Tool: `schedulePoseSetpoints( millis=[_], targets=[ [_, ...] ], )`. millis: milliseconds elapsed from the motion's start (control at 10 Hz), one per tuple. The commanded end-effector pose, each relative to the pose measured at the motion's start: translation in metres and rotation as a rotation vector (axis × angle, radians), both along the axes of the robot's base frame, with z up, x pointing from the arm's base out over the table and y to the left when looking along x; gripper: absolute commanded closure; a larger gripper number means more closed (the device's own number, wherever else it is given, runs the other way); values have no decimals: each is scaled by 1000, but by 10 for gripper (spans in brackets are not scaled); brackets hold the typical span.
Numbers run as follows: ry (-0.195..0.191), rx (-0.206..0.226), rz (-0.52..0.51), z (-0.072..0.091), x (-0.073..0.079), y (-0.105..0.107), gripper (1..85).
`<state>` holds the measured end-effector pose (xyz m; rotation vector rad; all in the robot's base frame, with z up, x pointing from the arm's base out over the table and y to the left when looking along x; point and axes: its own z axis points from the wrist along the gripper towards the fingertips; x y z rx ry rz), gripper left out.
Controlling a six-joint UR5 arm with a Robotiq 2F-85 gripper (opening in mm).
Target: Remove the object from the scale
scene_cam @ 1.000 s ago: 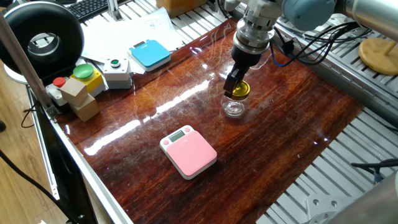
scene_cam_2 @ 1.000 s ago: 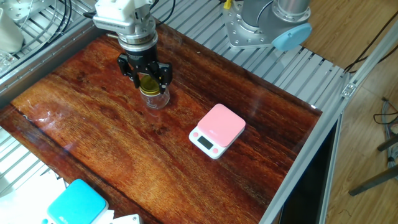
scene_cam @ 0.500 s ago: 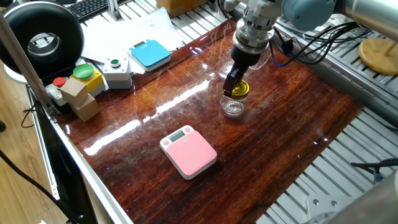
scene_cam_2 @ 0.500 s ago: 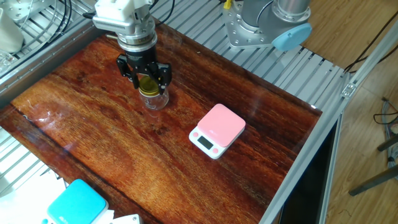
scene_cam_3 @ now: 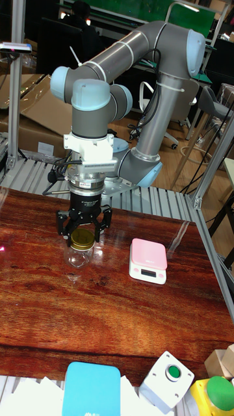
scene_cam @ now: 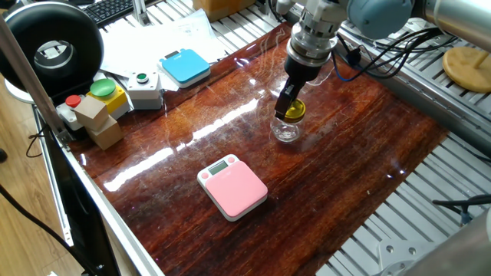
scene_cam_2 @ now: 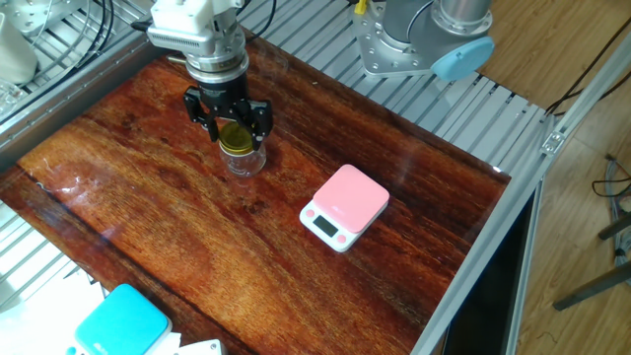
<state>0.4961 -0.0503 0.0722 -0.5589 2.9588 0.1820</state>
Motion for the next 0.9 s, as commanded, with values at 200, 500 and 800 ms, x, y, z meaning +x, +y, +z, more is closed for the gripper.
schedulePoseSetpoints(
  millis=[200, 500, 800],
  targets=[
    [4, 4, 14, 2, -1, 0, 123],
    [5, -10, 27, 7, 0, -3, 120],
    [30, -27, 25, 18, -7, -4, 130]
  ],
)
